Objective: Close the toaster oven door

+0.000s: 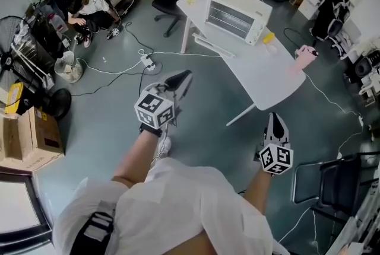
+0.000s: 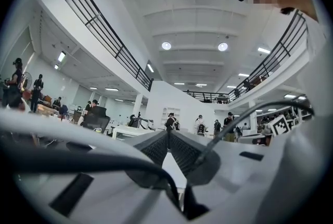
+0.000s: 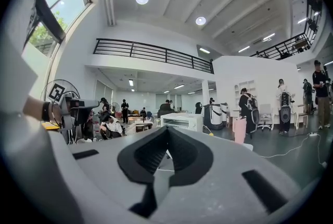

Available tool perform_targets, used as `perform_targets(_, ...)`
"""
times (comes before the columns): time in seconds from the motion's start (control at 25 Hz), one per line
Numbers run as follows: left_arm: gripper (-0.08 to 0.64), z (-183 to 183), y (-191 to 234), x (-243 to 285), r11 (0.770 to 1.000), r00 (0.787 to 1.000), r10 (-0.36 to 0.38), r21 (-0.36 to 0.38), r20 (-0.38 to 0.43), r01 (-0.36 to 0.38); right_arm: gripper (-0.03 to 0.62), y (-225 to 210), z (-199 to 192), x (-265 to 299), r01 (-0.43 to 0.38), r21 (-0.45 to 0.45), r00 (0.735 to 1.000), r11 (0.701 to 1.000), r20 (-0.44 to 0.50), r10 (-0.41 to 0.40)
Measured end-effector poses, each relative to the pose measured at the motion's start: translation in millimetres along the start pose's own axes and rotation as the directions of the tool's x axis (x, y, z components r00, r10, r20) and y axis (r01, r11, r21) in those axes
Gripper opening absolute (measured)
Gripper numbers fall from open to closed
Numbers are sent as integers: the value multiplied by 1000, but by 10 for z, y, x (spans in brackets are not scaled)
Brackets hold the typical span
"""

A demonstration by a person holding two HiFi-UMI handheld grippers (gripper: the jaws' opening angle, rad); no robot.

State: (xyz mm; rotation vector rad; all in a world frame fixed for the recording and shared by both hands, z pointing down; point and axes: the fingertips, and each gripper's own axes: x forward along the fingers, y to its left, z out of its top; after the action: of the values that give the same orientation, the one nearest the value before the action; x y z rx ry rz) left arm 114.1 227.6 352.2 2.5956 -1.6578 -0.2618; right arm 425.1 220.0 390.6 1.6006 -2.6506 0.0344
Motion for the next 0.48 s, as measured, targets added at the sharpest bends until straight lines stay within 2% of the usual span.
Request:
perform_targets(0.16, 18, 56, 182, 63, 1000, 1000, -2, -8, 12, 2, 3, 77, 34, 169, -15, -7, 1000, 1000, -3, 15)
perform_targets(0.48, 18, 79, 732, 275, 1000, 1000, -15, -16, -2, 15, 3, 165, 28, 644, 25, 9, 999, 1000, -20, -25)
